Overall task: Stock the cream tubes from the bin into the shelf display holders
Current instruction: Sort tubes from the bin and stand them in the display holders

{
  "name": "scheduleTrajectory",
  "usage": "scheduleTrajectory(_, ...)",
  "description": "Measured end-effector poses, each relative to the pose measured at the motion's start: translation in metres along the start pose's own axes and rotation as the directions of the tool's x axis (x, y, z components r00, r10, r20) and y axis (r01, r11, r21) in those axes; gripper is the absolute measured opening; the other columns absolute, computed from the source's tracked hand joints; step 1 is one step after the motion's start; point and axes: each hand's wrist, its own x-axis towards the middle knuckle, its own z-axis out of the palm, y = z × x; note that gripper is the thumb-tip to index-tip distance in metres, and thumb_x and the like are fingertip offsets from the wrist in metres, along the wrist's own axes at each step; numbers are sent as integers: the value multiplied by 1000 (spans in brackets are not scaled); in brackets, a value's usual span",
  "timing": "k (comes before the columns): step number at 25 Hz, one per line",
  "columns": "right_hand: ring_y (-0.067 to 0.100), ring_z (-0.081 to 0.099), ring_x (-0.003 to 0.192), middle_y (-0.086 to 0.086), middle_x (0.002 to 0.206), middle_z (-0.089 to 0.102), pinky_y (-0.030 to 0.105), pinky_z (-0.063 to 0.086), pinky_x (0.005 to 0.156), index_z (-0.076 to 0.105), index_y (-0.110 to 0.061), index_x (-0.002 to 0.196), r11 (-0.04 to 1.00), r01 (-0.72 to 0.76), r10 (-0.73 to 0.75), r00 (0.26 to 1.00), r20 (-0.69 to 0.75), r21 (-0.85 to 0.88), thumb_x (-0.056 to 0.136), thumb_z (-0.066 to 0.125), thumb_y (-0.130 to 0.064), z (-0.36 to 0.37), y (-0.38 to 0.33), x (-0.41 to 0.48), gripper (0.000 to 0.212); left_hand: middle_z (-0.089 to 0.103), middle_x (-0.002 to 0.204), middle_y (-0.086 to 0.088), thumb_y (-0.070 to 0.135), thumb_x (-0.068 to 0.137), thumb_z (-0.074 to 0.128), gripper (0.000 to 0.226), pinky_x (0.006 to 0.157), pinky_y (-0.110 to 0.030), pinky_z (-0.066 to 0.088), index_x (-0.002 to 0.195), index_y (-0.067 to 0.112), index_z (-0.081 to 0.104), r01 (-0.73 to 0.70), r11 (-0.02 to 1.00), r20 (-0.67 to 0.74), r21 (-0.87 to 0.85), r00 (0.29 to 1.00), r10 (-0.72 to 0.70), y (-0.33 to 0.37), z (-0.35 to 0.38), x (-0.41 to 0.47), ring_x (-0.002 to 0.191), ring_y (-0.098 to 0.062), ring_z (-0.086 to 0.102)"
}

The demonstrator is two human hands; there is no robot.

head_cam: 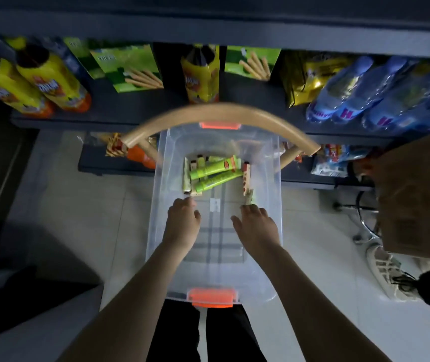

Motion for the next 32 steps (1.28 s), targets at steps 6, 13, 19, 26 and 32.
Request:
scheduleTrajectory(6, 26, 46, 116, 11, 126, 51, 36, 43, 88, 46, -6, 125, 972, -203, 199, 979, 43, 122, 100, 36, -34, 50, 7, 43, 39, 58, 116, -20, 12, 93, 50, 27, 92, -36, 43, 115, -1, 57, 65, 993, 23, -100, 998, -63, -12, 40, 64, 108, -31, 56)
scheduleTrajectory(13, 27, 44, 119, 13, 129, 46, 35, 42, 88, 42, -2, 125, 823, -488, 515, 857, -19, 290, 99, 42, -23, 99, 2, 84, 34, 61, 116, -18, 17, 91, 52, 29, 92, -39, 45, 115, 1, 60, 91, 985, 55, -144, 995, -84, -26, 80, 109, 107, -30, 58)
scheduleTrajectory(19, 33, 55, 98, 15, 111, 54, 34, 40, 73, 55, -1, 108, 571, -612, 689, 719, 86, 547, 94, 47, -20, 126, 5, 118, 25, 63, 116, -14, 21, 91, 54, 29, 90, -36, 46, 115, 5, 60, 130, 978, 60, -161, 991, -122, -40, 97, 124, 107, -28, 58)
scheduleTrajectory(26, 12, 57, 66, 5, 91, 62, 17, 46, 60, 57, -14, 84, 432, -467, 626, 771, 116, 771, 85, 63, -29, 119, 12, 107, 16, 69, 100, -7, 28, 85, 63, 24, 73, -31, 43, 101, 10, 66, 86, 979, 20, -186, 996, -83, -31, 104, 137, 94, -25, 61)
scheduleTrajectory(32, 7, 59, 58, -2, 79, 62, 6, 36, 38, 55, -5, 95, 231, -425, 599, 771, 216, 875, 83, 69, -24, 111, 21, 103, 26, 69, 90, -7, 32, 77, 71, 25, 71, -40, 52, 89, 10, 67, 40, 986, 60, -162, 998, -31, -26, 113, 146, 86, -24, 63)
